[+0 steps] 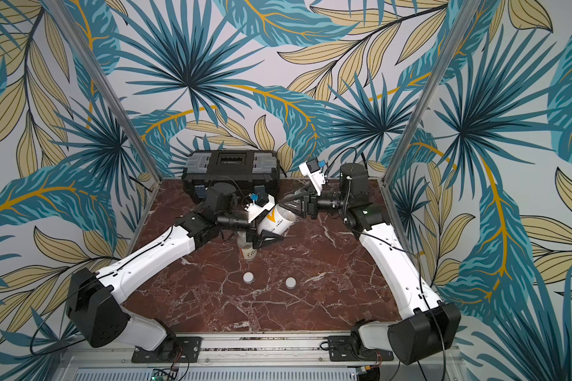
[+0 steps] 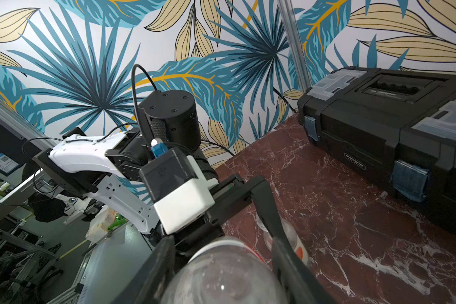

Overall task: Screw on the bottle caps
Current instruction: Pick up the plastic bottle at the center of the board.

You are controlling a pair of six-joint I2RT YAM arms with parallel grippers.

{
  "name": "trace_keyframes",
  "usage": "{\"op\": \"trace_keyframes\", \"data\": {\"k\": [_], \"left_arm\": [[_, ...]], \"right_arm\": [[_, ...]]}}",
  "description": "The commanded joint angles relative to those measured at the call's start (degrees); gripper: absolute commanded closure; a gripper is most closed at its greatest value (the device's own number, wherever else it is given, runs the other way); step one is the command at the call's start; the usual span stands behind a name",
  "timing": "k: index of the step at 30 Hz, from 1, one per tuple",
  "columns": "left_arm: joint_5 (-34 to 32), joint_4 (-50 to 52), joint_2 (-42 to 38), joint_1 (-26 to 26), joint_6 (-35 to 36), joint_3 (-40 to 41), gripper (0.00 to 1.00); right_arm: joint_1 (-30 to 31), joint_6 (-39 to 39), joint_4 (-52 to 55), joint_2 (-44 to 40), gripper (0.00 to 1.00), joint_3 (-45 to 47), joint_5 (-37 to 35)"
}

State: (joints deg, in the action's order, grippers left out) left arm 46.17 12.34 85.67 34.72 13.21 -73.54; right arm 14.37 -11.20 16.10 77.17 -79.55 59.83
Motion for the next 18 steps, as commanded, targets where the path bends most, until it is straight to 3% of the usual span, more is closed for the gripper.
{"op": "trace_keyframes", "data": {"k": [1, 18], "left_arm": [[0.4, -1.9, -0.4, 0.0, -0.2, -1.7, 0.00], [1.5, 0.5, 0.3, 0.0, -0.3, -2.5, 0.01]], "right_arm": [[0.6, -1.0, -2.7, 0.2, 0.58, 1.1, 1.9], [0.8, -4.2, -8.9, 0.1, 0.58, 3.9, 3.0]]}}
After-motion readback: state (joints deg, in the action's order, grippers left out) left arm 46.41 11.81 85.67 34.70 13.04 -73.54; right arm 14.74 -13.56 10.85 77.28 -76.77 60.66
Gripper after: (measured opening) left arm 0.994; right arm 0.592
